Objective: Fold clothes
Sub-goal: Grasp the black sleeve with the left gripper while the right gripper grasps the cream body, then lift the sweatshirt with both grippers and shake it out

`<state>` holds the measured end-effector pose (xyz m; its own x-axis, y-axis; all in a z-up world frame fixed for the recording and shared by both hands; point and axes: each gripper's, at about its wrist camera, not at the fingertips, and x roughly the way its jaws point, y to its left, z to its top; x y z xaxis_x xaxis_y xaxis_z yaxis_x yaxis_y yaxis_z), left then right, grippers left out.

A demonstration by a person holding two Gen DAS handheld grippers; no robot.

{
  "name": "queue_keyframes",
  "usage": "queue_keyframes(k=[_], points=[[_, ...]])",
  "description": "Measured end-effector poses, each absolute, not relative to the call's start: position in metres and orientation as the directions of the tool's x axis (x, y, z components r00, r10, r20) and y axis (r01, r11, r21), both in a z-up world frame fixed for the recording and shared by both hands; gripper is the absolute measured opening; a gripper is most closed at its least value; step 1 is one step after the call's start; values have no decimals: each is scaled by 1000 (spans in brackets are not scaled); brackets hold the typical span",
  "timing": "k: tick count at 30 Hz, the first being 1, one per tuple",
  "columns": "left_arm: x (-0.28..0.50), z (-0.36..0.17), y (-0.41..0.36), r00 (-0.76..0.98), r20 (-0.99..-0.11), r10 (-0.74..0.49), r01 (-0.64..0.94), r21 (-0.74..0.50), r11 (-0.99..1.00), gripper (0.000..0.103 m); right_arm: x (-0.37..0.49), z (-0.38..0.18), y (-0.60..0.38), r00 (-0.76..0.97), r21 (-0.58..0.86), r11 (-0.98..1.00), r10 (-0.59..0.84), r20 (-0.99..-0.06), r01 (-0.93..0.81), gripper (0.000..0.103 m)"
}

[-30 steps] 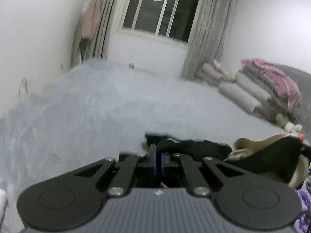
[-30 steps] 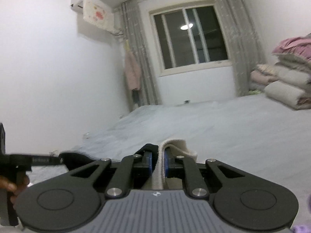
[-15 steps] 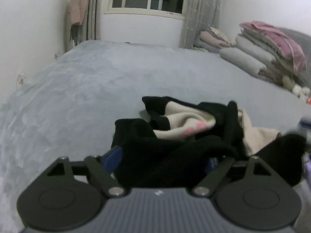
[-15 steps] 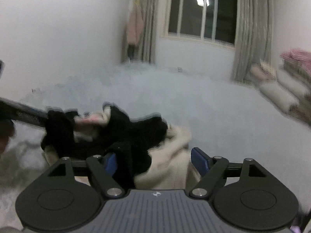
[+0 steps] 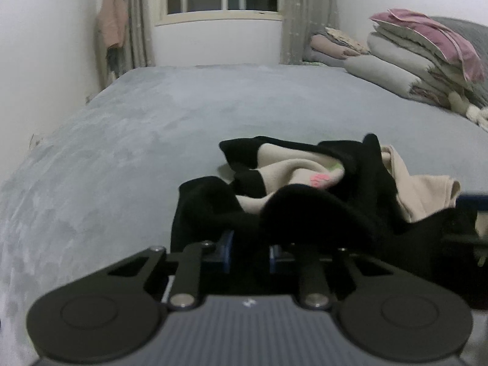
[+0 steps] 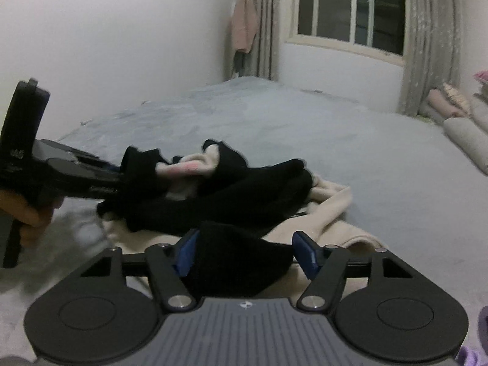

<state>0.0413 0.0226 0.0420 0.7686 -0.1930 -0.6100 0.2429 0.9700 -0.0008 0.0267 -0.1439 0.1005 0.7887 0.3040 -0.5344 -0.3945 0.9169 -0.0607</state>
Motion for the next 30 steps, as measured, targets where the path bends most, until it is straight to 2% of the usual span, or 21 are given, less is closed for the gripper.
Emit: queue_keyframes(k=[8,13,19,23,24,27,28,30], points=[[33,43,15,778,-608,-159,227,35,973,16,32,84,-133,769,-104,926,236,-595,-364,66],[28,37,7,793,-598,-115,208,89,974,16,36,78,-128,760,-128,926,205,-617,-354,82],[26,34,3,803,-589,-92,204,125,971,17,43,66,-120,737,-156,924,168,-655,-350,89],[27,33,2,804,-587,-92,208,134,969,17,43,64,-116,736,-174,922,152,-659,-346,90],[27,33,2,804,-587,-93,209,133,969,16,43,65,-117,740,-170,924,155,-654,-344,87],[29,39,9,801,-589,-106,199,95,975,9,41,73,-122,759,-141,934,171,-629,-328,42],[31,44,16,805,-583,-107,180,68,981,8,39,79,-126,775,-124,940,181,-606,-317,31],[34,54,29,814,-571,-109,142,13,990,7,35,90,-134,805,-90,951,198,-559,-296,17]])
